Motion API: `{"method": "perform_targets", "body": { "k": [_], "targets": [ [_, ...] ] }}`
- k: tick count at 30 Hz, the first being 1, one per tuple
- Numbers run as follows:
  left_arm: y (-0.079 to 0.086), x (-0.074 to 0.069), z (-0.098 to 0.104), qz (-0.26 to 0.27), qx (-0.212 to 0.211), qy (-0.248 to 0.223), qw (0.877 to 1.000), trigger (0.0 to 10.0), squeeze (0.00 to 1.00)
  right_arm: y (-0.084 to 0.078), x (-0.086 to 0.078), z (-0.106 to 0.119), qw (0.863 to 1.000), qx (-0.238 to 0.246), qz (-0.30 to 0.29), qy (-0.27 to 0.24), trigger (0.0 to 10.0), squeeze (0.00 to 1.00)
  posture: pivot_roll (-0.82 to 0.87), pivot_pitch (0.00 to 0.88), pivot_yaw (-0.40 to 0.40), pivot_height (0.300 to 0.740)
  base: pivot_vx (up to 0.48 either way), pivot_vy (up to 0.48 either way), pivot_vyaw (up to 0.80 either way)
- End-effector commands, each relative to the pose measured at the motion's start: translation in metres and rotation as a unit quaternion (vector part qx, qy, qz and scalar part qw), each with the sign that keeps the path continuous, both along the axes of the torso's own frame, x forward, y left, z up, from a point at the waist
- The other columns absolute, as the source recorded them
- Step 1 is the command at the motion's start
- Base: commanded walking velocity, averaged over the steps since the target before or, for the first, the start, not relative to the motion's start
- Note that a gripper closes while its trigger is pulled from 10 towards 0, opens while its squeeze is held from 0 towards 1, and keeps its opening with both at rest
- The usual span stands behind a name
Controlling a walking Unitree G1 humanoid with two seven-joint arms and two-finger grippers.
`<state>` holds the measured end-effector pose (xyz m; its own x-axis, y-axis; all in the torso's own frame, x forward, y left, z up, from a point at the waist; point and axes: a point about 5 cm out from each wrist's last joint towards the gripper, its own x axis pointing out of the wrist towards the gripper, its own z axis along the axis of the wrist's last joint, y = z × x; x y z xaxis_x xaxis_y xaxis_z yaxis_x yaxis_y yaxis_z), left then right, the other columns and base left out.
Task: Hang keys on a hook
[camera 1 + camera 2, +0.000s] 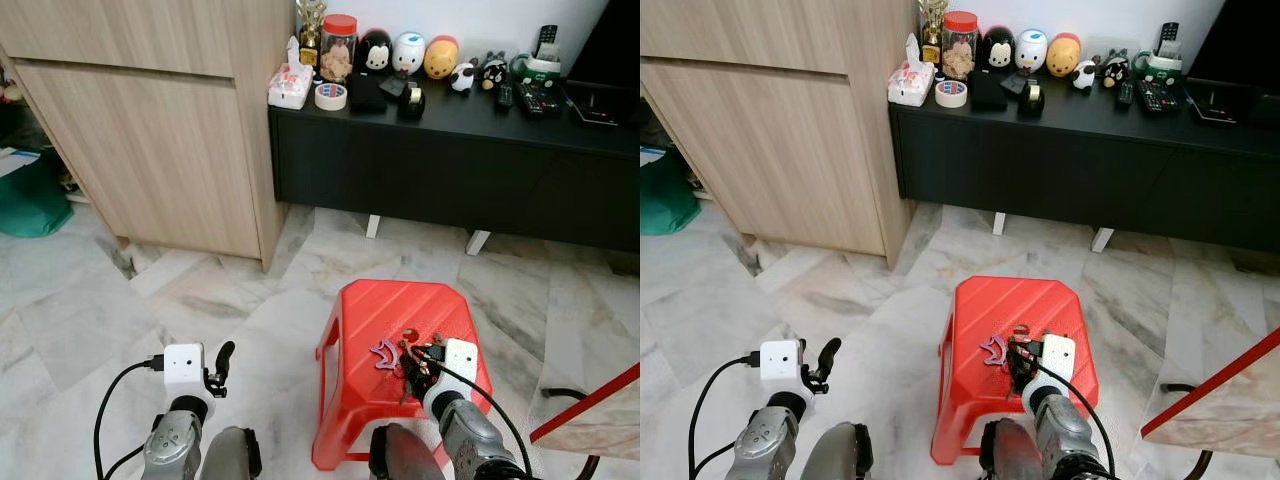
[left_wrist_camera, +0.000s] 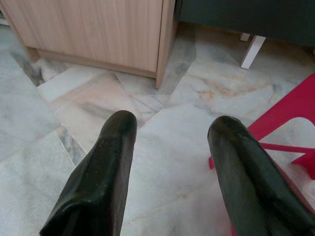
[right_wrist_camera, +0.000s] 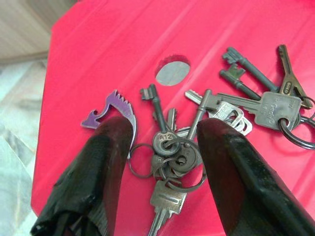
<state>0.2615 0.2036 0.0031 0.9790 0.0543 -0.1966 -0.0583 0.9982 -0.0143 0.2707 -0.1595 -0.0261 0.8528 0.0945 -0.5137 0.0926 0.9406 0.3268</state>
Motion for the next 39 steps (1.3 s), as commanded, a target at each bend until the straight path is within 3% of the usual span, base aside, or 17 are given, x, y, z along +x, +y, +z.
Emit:
{"method": "perform_targets", "body": {
  "k": [1, 18, 27, 30, 35, 39],
  "targets": [
    [0.000, -0.002, -0.001, -0.003, 0.006, 0.001, 1.000, 10.0, 0.00, -0.001, 0.003, 0.003, 1.000, 0.008, -0.010, -0.007, 10.0, 0.00, 0.01, 0.100, -0.067, 0.597, 0.000, 0.000, 0.00],
    [0.000, -0.001, 0.000, -0.006, 0.010, -0.002, 1.000, 10.0, 0.00, -0.002, -0.005, -0.005, 0.999, 0.033, -0.036, 0.019, 10.0, 0.00, 0.02, 0.101, -0.062, 0.597, 0.000, 0.000, 0.00],
    [0.002, -0.003, 0.000, -0.006, 0.012, -0.001, 1.000, 10.0, 0.00, -0.007, -0.002, -0.001, 1.000, -0.005, -0.026, 0.003, 10.0, 0.00, 0.02, 0.106, -0.059, 0.597, 0.000, 0.000, 0.00],
    [0.002, -0.003, 0.000, -0.007, 0.013, -0.002, 1.000, 10.0, 0.00, -0.011, 0.003, 0.005, 0.999, -0.018, -0.024, -0.021, 10.0, 0.00, 0.02, 0.108, -0.059, 0.597, 0.000, 0.000, 0.00],
    [0.003, -0.004, 0.000, -0.007, 0.013, -0.002, 1.000, 10.0, 0.00, -0.004, 0.018, 0.027, 0.990, -0.064, 0.023, -0.120, 10.0, 0.00, 0.02, 0.108, -0.057, 0.597, 0.000, 0.000, 0.00],
    [0.003, -0.004, 0.000, -0.007, 0.013, -0.001, 1.000, 10.0, 0.00, -0.001, 0.020, 0.032, 0.987, -0.071, 0.028, -0.143, 10.0, 0.00, 0.02, 0.107, -0.056, 0.597, 0.000, 0.000, 0.00]
  ]
}}
